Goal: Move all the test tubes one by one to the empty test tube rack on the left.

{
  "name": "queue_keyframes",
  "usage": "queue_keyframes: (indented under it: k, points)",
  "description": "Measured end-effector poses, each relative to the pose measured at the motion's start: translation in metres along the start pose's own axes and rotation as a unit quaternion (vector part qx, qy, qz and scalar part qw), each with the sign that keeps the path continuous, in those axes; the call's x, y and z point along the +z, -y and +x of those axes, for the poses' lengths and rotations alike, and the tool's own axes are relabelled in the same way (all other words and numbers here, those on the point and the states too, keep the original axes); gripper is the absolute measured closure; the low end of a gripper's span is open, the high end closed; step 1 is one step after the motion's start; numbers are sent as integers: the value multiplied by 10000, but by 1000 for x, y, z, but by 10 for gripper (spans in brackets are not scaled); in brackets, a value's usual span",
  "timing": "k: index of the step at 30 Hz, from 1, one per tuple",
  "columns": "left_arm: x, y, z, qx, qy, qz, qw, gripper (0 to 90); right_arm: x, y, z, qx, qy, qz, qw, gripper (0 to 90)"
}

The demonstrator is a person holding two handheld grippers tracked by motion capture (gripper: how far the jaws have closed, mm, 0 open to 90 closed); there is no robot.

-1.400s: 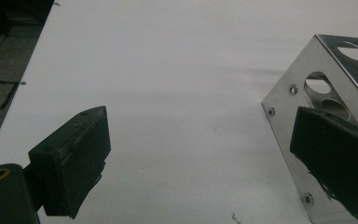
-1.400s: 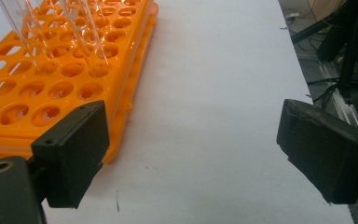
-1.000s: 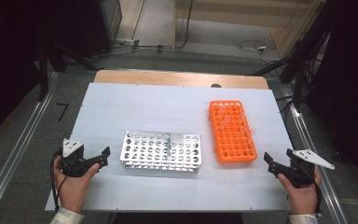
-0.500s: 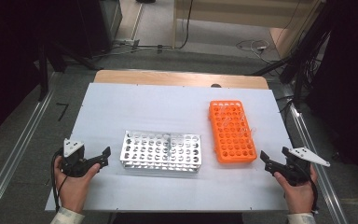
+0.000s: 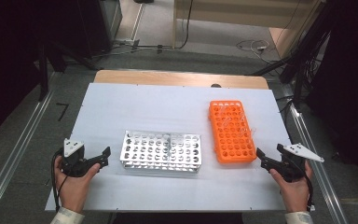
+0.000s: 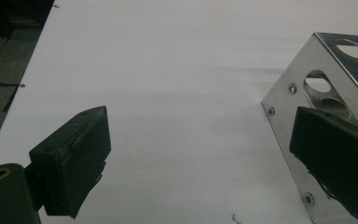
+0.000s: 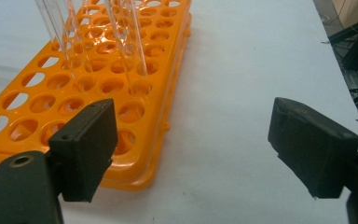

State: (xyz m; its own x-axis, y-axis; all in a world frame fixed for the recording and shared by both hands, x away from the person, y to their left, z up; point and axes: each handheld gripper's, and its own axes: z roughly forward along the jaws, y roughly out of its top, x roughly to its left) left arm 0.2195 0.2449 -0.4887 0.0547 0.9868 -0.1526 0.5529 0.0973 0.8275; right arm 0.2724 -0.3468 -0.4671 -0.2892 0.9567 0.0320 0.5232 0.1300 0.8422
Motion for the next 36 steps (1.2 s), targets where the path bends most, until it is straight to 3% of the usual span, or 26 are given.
queue_keyframes:
  k: [11,23,36]
  points:
    - [1,0,0,7,-9,15,10000,53,12,-7,7,-96,-135,-36,9999,217]
    - [1,0,0,-3,-27,7,10000,57,28,-18,18,-336,-372,-164,9986,472]
    - [-1,0,1,7,-35,3,10000,58,48,-21,24,-495,-435,-20,9978,728]
